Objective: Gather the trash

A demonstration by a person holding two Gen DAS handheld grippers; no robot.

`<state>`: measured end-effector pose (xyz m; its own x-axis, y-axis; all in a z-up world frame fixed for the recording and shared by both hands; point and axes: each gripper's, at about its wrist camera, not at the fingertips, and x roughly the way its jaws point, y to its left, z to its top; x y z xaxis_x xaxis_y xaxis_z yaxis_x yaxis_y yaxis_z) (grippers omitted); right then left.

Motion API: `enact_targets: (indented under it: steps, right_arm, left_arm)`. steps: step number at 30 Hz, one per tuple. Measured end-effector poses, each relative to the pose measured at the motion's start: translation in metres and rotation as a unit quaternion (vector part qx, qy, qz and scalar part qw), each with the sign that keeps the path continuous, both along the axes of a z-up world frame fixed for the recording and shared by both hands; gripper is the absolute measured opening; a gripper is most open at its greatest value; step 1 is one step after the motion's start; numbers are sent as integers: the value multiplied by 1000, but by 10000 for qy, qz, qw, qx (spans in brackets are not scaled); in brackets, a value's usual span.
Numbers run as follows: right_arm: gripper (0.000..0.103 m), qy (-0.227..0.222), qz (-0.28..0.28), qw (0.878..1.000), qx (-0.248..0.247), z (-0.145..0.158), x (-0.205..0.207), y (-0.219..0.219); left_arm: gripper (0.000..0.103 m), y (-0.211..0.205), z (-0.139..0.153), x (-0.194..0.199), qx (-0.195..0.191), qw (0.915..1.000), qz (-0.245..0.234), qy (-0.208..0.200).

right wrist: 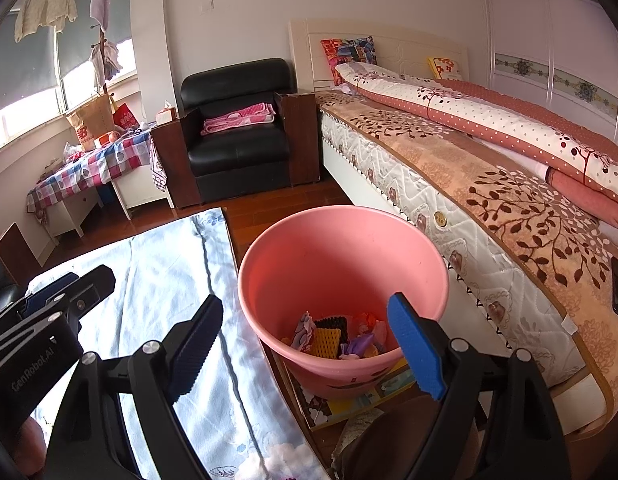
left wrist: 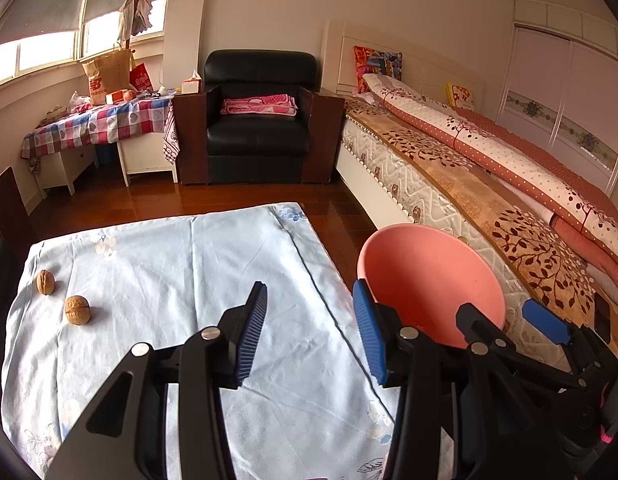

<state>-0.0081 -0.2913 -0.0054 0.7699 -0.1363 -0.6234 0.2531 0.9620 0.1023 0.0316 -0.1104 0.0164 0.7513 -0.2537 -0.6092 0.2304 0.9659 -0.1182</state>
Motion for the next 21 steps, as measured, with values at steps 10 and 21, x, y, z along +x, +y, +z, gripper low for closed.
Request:
enact_targets:
  steps: [10, 21]
  right_arm:
    - [83, 24, 10, 10000, -19, -3, 1, -1]
    - [83, 32, 11, 10000, -18, -2, 2, 0]
  left_arm:
    - [45, 4, -3, 0, -10, 10000, 50, 30]
    - [45, 7, -6, 2, -5, 9999, 79, 84]
